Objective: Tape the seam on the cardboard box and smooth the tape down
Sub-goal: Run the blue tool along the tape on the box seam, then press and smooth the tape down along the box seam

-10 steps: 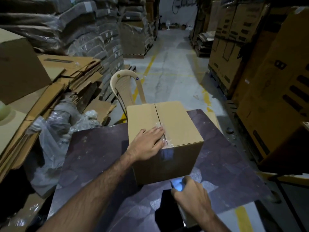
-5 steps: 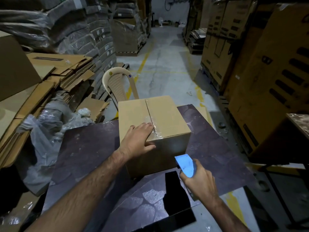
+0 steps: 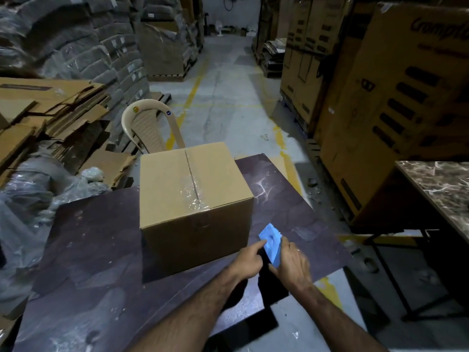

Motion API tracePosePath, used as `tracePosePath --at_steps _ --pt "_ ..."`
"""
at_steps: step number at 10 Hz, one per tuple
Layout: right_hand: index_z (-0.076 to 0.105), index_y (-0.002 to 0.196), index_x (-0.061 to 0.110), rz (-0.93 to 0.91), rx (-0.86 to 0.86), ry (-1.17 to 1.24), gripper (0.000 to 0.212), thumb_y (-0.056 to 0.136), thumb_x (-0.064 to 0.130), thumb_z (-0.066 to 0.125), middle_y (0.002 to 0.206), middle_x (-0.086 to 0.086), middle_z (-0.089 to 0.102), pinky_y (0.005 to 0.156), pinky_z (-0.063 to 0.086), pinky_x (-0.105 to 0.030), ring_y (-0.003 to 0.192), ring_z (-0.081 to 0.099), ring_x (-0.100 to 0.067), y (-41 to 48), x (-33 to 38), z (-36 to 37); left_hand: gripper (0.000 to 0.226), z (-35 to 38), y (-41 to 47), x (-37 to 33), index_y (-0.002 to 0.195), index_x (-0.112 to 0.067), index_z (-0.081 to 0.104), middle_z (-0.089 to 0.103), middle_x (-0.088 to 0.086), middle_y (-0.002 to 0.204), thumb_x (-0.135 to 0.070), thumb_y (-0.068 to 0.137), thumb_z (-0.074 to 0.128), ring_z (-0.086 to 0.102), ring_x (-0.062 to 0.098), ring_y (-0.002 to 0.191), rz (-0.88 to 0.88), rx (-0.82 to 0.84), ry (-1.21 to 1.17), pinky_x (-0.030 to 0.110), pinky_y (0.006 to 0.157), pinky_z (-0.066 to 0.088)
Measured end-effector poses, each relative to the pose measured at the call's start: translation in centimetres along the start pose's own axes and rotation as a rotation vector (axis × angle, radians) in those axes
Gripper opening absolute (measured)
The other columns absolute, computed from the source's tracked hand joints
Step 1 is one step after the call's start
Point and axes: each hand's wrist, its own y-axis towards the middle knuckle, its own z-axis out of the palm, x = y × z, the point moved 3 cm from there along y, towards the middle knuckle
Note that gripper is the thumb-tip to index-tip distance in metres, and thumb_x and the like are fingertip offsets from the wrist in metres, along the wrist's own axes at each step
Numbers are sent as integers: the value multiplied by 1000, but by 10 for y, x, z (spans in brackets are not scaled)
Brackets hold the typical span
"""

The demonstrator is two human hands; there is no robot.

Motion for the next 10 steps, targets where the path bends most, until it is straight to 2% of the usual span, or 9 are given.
tracePosePath --at_steps 1,2,3,4,5,6,7,8,10 --pt "52 121 5 -27 20 -28 69 67 44 69 103 -14 66 80 51 -40 94 65 -32 9 -7 16 48 18 21 -2 125 -9 61 60 7 130 0 83 39 56 22 119 -103 22 -166 25 102 41" --pt "42 129 8 -14 80 -61 52 85 31 56 121 -9 58 92 44 -36 112 57 -27 15 -11 27 41 29 28 -2 124 -1 59 61 13 121 8 91 37 58 20 107 -174 21 -259 20 88 43" --pt "40 132 7 -24 121 -40 43 92 21 48 127 -10 55 95 41 -38 117 53 -28 21 -12 39 34 26 17 -9 108 -13 61 60 2 79 2 95 33 52 8 66 -206 19 -309 12 50 36" --pt "45 124 5 -11 139 161 29 95 11 43 122 -14 55 92 42 -40 113 53 -33 23 -14 46 31 25 15 -12 102 -8 64 49 -9 54 -4 94 34 39 6 44 -196 -17 -268 15 37 28" --pt "44 125 4 -43 170 223 31 95 9 44 124 -15 53 92 42 -37 114 51 -32 23 -13 47 26 23 8 -12 77 -7 62 49 -6 54 -19 87 42 35 14 48 -245 -33 -257 22 41 24" --pt "45 123 3 -98 202 190 33 90 6 47 124 -17 55 93 44 -40 113 53 -33 21 -9 44 22 34 26 11 72 -16 59 52 -10 51 -21 87 44 45 4 46 -265 -76 -315 18 43 36" --pt "50 121 9 -80 148 90 35 87 15 50 122 -11 59 93 44 -41 115 54 -30 22 -7 27 37 27 17 7 109 -11 68 72 5 106 -29 81 51 66 13 95 -217 -89 -317 27 90 52" --pt "58 120 11 -72 -64 166 33 89 19 53 115 -12 62 89 44 -40 111 55 -33 23 2 -9 31 -2 -10 -8 118 -15 66 72 1 110 -14 91 51 65 8 99 -60 -295 -146 18 85 50" --pt "67 101 12 -401 -447 509 24 83 13 50 93 -9 65 79 44 -39 87 57 -31 22 73 -96 21 -93 -72 -34 104 -15 72 75 -7 83 -9 86 61 61 -6 65 295 -793 -19 7 64 45"
